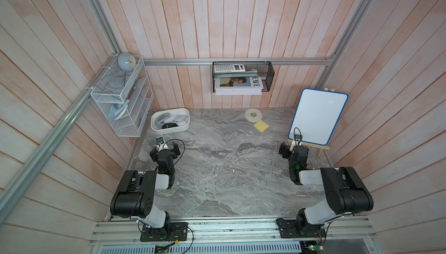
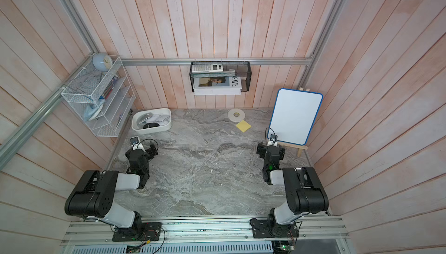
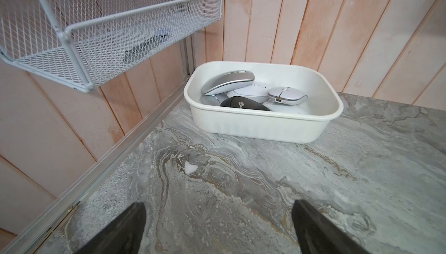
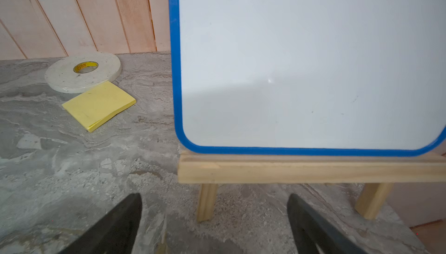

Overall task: Take out the mouse from the storage box
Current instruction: Move the storage box to the center of the board.

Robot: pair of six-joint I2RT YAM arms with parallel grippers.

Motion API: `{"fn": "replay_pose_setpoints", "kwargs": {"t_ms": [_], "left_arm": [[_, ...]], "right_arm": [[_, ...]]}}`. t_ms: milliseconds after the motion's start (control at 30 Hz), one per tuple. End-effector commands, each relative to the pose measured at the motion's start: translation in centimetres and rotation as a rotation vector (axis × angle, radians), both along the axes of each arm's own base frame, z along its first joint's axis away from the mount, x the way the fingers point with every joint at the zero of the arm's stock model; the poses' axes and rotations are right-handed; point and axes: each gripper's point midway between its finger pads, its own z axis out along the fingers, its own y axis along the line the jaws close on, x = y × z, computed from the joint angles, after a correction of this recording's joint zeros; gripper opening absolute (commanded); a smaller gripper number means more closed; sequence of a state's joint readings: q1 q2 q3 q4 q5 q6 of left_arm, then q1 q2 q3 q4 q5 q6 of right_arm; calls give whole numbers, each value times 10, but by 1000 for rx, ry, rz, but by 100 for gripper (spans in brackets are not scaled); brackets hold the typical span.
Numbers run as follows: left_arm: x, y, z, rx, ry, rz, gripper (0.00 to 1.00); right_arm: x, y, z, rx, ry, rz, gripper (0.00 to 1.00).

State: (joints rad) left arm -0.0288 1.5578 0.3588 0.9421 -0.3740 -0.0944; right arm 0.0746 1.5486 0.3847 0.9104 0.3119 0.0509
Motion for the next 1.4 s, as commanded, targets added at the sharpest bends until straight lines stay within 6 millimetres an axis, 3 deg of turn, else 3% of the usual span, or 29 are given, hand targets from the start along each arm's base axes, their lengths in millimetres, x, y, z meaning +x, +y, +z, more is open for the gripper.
{"fn": "replay_pose_setpoints", "kwargs": {"t_ms": [0,567,733,833,967,1133,1267,1367], "left_arm": [[3,-1,2,-3,-8,-9,100],[3,-1,3,-2,-10,-9,100],[-9,-21,14,36,-76,-112,100],[-25,-34,37,109,-127,-111,100],[-47,-67,70,234,-219,-154,100],[-67,-98,104,200,-369,-224,100],[-62,-121,121,102,-328,-277,100],[-50,-125,130,-11,-222,-260,100]], "right_arm": [[-1,0,-3,-2,3,7,98],[-2,-1,-4,-3,3,4,98],[-2,12,0,-11,-4,79,98],[-9,24,13,-53,-31,116,98],[-20,50,33,-163,-67,189,98],[-34,95,73,-283,-166,273,98],[-48,125,102,-187,-175,359,98],[-52,120,126,-23,-125,307,98]]}}
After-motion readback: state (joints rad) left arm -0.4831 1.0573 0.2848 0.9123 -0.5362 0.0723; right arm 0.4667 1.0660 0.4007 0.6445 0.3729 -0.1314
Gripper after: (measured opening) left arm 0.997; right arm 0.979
